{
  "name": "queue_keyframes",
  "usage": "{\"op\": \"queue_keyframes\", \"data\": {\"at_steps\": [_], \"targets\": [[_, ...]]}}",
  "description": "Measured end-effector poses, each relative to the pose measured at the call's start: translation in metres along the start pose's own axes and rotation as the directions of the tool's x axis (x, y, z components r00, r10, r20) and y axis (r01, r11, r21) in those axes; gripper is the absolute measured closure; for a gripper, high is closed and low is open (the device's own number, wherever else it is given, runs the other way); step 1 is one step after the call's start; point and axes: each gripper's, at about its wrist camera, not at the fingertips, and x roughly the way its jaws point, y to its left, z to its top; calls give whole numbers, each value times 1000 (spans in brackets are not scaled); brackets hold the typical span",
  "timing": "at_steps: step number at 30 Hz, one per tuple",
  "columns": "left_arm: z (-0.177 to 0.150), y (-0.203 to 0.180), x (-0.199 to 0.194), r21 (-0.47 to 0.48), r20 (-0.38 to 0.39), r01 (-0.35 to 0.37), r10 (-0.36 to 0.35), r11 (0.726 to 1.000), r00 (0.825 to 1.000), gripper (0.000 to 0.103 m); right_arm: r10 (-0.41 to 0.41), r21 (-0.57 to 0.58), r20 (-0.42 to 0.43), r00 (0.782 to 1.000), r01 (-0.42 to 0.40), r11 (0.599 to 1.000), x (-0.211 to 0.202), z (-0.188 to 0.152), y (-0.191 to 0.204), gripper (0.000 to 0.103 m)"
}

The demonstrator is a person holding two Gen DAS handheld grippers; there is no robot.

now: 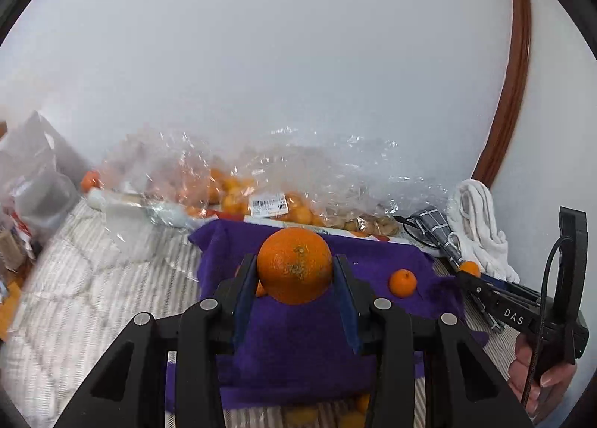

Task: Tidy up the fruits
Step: 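Carry the right gripper's mandarin onto the towel while the left gripper carries its mandarin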

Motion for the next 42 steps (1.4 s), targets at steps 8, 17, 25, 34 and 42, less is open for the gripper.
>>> {"op": "queue_keyframes", "data": {"at_steps": [8,17,25,34,42], "targets": [[-14,11,22,22,-3,-79,79,997,997,65,-47,-30,-4,999,47,998,29,-10,-1,71],[-23,19,41,0,-59,-73,73,997,996,65,-89,-4,-34,995,89,996,45,-20,-18,71],[-27,16,49,20,-77,-74,75,997,994,65,-61,-5,-74,995,61,998,57,-25,-15,71],[-34,15,60,30,-132,-72,75,997,988,65,-55,-17,-103,993,53,998,63,-27,-12,71],[-36,14,64,38,-157,-72,77,997,985,64,-67,-43,-151,986,61,997,75,-33,-6,71]]}}
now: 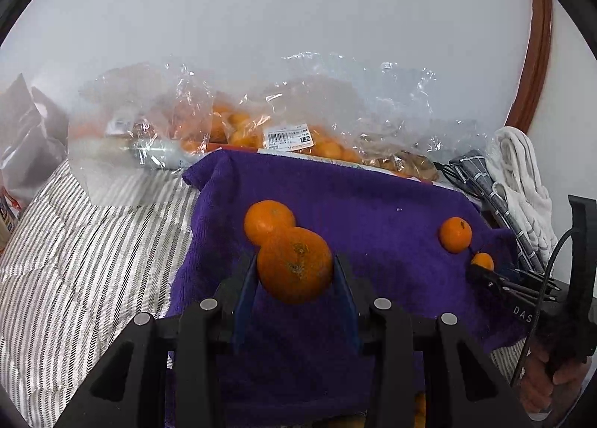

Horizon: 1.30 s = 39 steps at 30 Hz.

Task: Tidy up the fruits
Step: 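Open the right gripper on the towel while the left gripper releases its mandarin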

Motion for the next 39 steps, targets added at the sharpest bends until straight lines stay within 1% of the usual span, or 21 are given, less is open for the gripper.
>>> {"op": "queue_keyframes", "data": {"at_steps": [3,8,14,18,20,22,25,26,28,30,32,36,39], "targets": [[0,2,4,-17,-26,-2,1,1000,1000,64,-13,-11,-4,1000,13,1000,2,0,2,71],[-1,3,9,-9,-57,-38,38,999,998,64,-19,-15,-4,1000,19,1000,2,-1,3,71],[-3,2,11,3,-64,-41,41,999,997,64,-24,-23,-3,1000,24,999,1,-1,4,70],[-4,1,11,13,-66,-48,49,999,997,64,-27,-31,-9,1000,27,999,2,-1,4,67],[-4,0,10,16,-66,-49,50,999,997,64,-32,-37,-8,999,31,999,1,-1,4,60],[-4,0,11,18,-68,-51,52,999,996,64,-41,-46,10,999,42,998,-2,0,5,45],[-3,0,11,21,-72,-51,53,998,996,64,-37,-53,45,998,40,998,-10,0,7,34],[-3,0,11,22,-73,-50,51,999,996,64,-33,-51,47,998,35,998,-11,1,7,32],[-2,0,9,21,-65,-44,45,999,997,60,-30,-43,48,998,33,999,-14,3,7,29],[-1,-1,7,19,-52,-38,39,999,998,51,-27,-32,54,998,29,999,-18,4,7,29],[-1,0,4,14,-40,-35,35,999,999,48,-24,-21,66,998,26,999,-23,4,9,29],[0,-2,-4,-1,-17,-34,33,999,999,47,-7,-41,112,994,12,999,-39,3,17,29],[-2,-7,-9,26,2,-30,30,999,1000,47,-13,-56,146,989,21,998,-49,1,22,29]]}}
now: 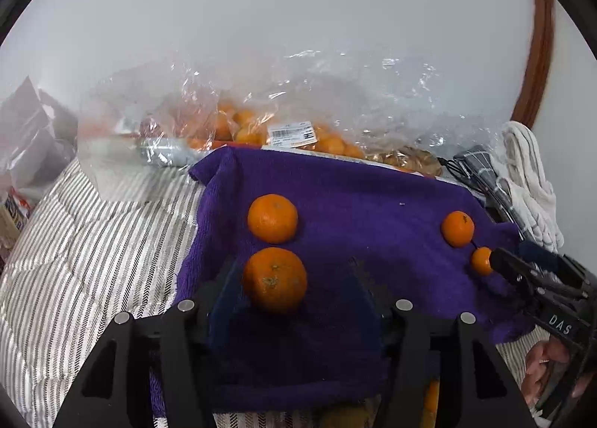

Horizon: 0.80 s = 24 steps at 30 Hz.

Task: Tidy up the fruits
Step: 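Open the right gripper on the towel while the left gripper releases its mandarin, then grasp a third mandarin with the right gripper while the left gripper moves toward the cluster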

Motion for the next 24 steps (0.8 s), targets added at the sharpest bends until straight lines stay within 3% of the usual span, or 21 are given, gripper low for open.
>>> {"op": "queue_keyframes", "data": {"at_steps": [7,13,15,19,24], "targets": [[-2,3,-14,8,51,13,-14,1000,999,47,70,62,-25,997,-69,996,-8,4,-8,29],[2,16,-39,4,66,-28,28,1000,997,47,84,92,-60,995,-78,993,-24,0,-11,30],[-6,23,-53,-7,58,-27,27,1000,998,39,96,94,-56,994,-90,991,-36,-5,-8,30],[-32,31,-75,7,35,-36,35,999,999,37,124,74,-59,991,-120,990,-56,-24,3,30],[-65,41,-91,-4,-9,-11,11,1000,1000,37,165,36,-107,980,-162,986,-59,-53,24,53]]}}
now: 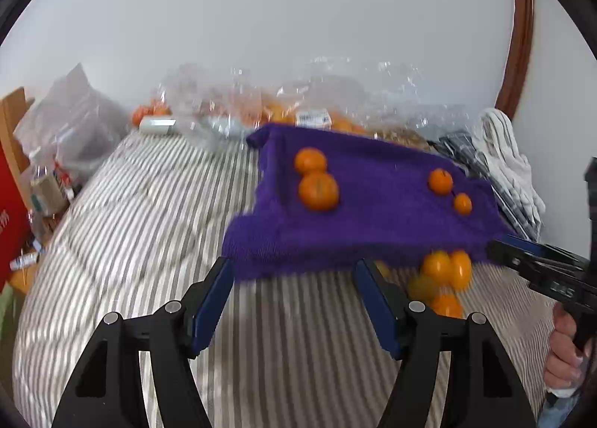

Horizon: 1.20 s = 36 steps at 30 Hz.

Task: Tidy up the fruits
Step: 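Grasp a third mandarin with the right gripper while the left gripper moves toward the cluster, then hold the mandarin in the right gripper while the left gripper grasps a yellow-green fruit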

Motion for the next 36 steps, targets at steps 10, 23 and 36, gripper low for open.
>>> {"op": "queue_keyframes", "data": {"at_steps": [10,23,36], "targets": [[-10,5,-3,-18,-8,39,-39,999,999,37,124,58,-107,986,-118,991,33,-9,5,59],[-13,21,-2,-94,-22,53,-56,994,998,37,88,69,-70,994,-83,994,19,-14,-9,69],[-18,14,15,-62,-144,51,-60,997,988,37,-8,53,-46,999,10,999,10,-34,-48,68]]}}
